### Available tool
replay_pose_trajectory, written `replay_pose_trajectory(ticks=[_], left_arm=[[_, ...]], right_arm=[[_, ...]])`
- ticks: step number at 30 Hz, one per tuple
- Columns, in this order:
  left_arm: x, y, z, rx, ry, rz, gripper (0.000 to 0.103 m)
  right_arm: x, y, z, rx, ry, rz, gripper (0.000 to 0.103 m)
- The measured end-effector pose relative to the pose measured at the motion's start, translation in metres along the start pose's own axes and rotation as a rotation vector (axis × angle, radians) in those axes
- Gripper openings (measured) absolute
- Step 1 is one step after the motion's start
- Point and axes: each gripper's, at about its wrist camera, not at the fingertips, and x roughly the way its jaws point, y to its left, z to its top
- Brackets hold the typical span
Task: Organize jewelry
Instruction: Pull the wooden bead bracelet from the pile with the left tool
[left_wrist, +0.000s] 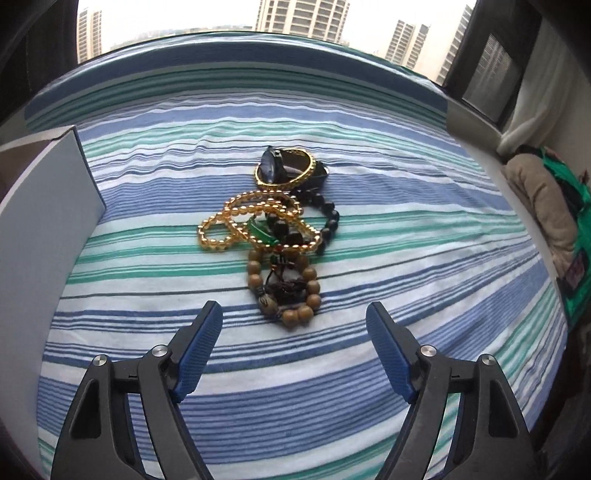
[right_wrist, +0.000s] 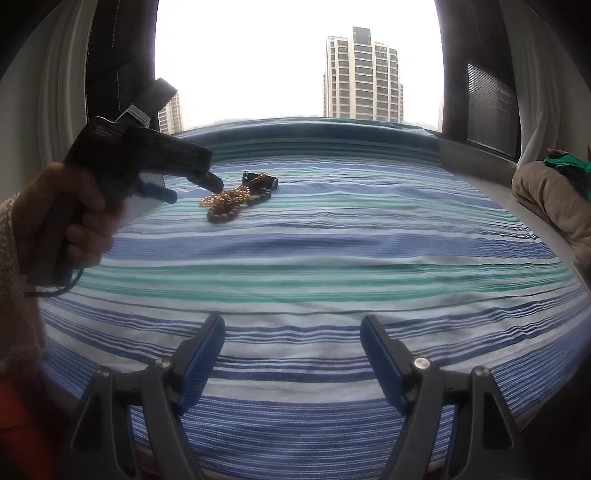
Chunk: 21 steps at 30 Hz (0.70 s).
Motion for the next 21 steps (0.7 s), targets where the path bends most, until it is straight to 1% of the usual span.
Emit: replay_pose_trajectory(ticks=[2, 3, 4, 5, 6, 7, 8, 12, 16, 19, 21], left_arm=[[0.016, 0.003, 0.005, -0.022, -0.001, 0.021, 0.064], [0.024, 0.002, 0.007, -0.017, 0.006, 0.03, 0.06], [0.031, 0.003, 0.008, -0.009, 0.021, 0.037, 0.051], [0.033, 0.004, 0.007, -0.011, 0.018, 0.009, 0.047], [0.032, 0.004, 0.004, -0.008, 0.014, 0.011, 0.042], [0.03, 0.003, 0.001, 0.01, 0.017, 0.021, 0.025], [0.027, 0.002, -0.002, 0.03, 0.03, 0.021, 0.022], [0.006, 0.011, -0.026, 0.059, 0.082, -0.013, 0.021], [-0.03, 0.022, -0.068, 0.102, 0.146, -0.044, 0.021], [-0.052, 0.027, -0.095, 0.135, 0.17, -0.057, 0.024], [-0.06, 0.029, -0.104, 0.137, 0.177, -0.068, 0.037]], right_arm=[[0.001, -0.002, -0.003, 0.003, 0.007, -0.001, 0.077], [0.001, -0.003, -0.004, 0.005, 0.011, -0.001, 0.077], [0.002, -0.004, -0.005, 0.007, 0.014, -0.002, 0.077], [0.002, -0.005, -0.007, 0.01, 0.019, -0.004, 0.077], [0.003, -0.006, -0.008, 0.014, 0.023, -0.006, 0.077], [0.005, -0.008, -0.008, 0.02, 0.028, -0.007, 0.077], [0.006, -0.009, -0.009, 0.027, 0.032, -0.009, 0.077], [0.008, -0.014, -0.008, 0.054, 0.031, -0.01, 0.077], [0.007, -0.012, -0.006, 0.053, 0.029, -0.003, 0.077], [0.006, -0.007, -0.006, 0.038, 0.03, 0.001, 0.077], [0.005, -0.003, -0.006, 0.03, 0.033, 0.006, 0.077]])
